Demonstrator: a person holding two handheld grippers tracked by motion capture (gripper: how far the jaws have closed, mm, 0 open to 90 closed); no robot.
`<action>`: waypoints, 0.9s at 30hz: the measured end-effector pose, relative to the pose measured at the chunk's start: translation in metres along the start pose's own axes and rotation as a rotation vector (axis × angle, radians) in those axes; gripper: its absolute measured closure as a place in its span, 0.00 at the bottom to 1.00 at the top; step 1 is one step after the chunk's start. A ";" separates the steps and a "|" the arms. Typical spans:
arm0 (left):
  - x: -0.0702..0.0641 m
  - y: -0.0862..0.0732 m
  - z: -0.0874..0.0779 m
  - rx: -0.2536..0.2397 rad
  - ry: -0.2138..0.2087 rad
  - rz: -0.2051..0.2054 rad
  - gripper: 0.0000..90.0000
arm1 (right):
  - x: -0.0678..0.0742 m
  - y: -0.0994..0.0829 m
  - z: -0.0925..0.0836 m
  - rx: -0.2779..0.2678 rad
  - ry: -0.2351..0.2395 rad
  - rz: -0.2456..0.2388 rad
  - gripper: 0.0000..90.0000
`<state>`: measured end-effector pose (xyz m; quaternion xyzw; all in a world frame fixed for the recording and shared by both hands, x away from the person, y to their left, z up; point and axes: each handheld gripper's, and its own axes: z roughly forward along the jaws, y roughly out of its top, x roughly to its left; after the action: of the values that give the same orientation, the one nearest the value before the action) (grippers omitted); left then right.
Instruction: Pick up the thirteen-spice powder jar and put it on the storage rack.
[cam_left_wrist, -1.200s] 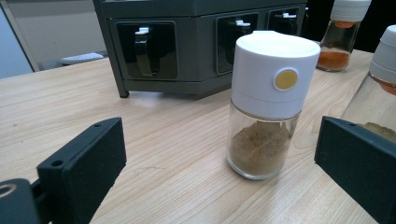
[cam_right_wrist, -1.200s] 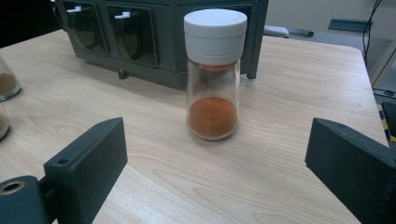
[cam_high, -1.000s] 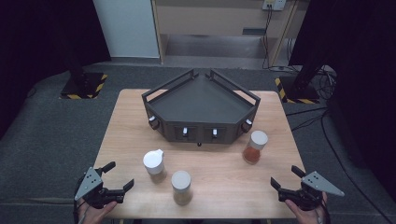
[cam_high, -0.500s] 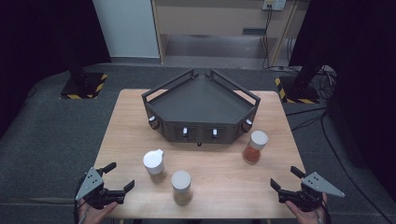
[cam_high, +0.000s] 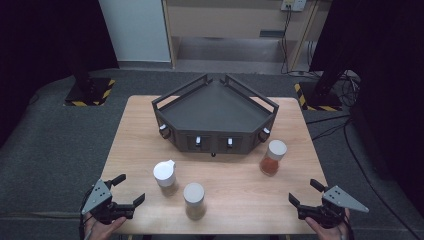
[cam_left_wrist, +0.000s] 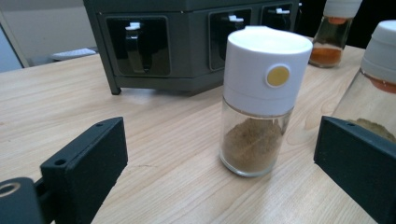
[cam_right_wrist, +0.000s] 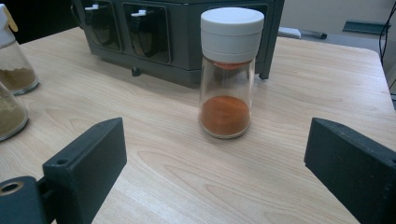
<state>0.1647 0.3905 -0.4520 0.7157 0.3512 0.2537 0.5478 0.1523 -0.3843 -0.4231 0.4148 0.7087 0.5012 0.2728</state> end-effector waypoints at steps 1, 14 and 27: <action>0.000 0.001 -0.001 -0.001 0.001 -0.001 0.02 | 0.000 0.000 0.000 0.000 0.000 0.000 0.06; 0.004 0.026 -0.009 -0.002 -0.003 0.017 0.02 | 0.001 0.001 0.001 0.006 0.001 -0.004 0.06; 0.010 0.059 0.006 0.028 -0.068 0.043 0.02 | 0.001 0.001 0.001 0.008 -0.006 -0.005 0.07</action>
<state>0.1888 0.3856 -0.3968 0.7387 0.3204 0.2359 0.5441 0.1528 -0.3824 -0.4223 0.4157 0.7108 0.4967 0.2745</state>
